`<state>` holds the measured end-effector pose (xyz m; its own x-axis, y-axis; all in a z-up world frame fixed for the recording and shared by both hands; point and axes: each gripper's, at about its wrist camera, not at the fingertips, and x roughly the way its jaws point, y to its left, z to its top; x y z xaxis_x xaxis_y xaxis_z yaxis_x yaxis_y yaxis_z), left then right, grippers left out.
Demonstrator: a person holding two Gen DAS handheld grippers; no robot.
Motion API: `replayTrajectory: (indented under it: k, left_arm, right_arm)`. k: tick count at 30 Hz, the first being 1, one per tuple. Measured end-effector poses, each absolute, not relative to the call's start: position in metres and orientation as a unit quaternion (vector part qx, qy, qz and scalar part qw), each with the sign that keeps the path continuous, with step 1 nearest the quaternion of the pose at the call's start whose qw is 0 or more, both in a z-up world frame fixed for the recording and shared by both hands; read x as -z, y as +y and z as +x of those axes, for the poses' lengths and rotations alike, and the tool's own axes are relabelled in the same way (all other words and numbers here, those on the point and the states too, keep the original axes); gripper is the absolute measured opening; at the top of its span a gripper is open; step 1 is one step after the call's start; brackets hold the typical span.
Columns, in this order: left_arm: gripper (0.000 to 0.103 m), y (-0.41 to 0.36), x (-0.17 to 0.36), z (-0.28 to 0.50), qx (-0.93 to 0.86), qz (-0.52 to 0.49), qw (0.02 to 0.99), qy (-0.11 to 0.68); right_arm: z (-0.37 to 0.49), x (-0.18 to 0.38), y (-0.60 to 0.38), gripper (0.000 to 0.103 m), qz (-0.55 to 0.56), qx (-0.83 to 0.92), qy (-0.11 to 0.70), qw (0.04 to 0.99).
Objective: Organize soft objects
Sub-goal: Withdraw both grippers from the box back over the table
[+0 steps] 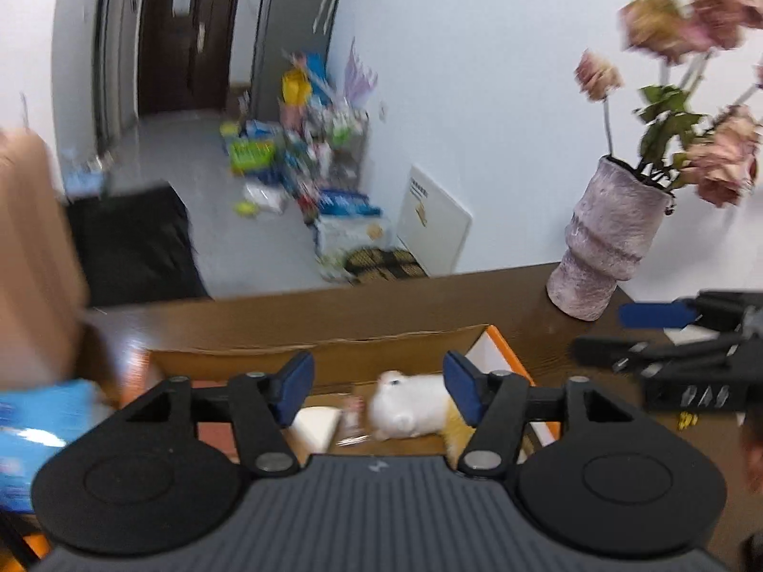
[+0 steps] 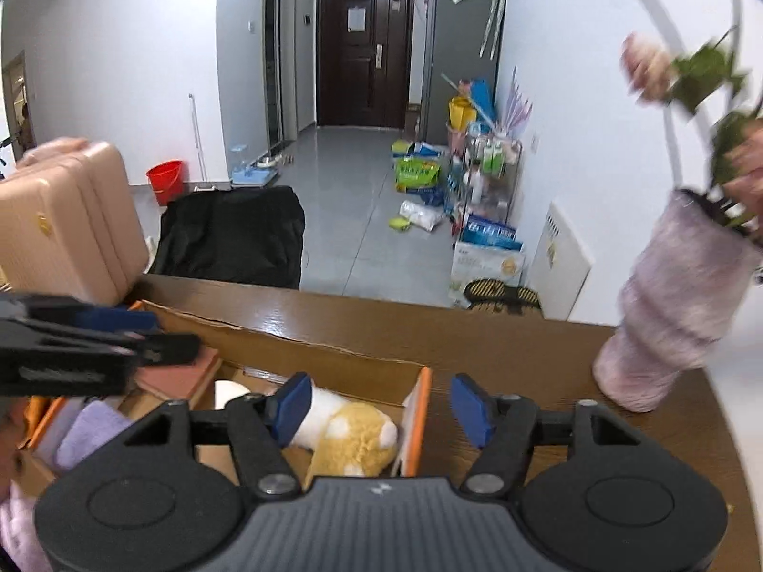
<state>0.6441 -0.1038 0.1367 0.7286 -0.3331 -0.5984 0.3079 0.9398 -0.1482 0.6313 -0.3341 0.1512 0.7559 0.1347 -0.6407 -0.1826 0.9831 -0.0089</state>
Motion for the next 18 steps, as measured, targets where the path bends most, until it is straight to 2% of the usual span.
replayTrajectory:
  k: [3, 5, 7, 11, 15, 18]
  left_arm:
    - [0.071, -0.091, -0.159, 0.602, 0.156, 0.009, 0.94, 0.302]
    - [0.072, -0.081, -0.167, 0.567, 0.133, 0.022, 0.949, 0.283]
    - [0.077, -0.07, -0.168, 0.521, 0.119, 0.038, 0.96, 0.25]
    - [0.083, -0.05, -0.149, 0.418, 0.096, 0.069, 0.974, 0.192]
    - [0.099, -0.031, -0.112, 0.305, 0.091, 0.024, 0.982, 0.163]
    - [0.101, -0.023, -0.09, 0.24, 0.07, 0.023, 0.986, 0.15]
  right_arm:
    - [0.598, -0.168, -0.342, 0.065, -0.026, -0.091, 0.328, 0.94]
    - [0.568, -0.175, -0.344, 0.065, -0.021, -0.091, 0.316, 0.944]
    - [0.529, -0.176, -0.341, 0.068, -0.016, -0.101, 0.296, 0.95]
    - [0.433, -0.157, -0.329, 0.071, -0.02, -0.125, 0.237, 0.963]
    - [0.33, -0.127, -0.312, 0.076, -0.022, -0.138, 0.191, 0.972]
    - [0.253, -0.094, -0.297, 0.082, -0.002, -0.154, 0.18, 0.972]
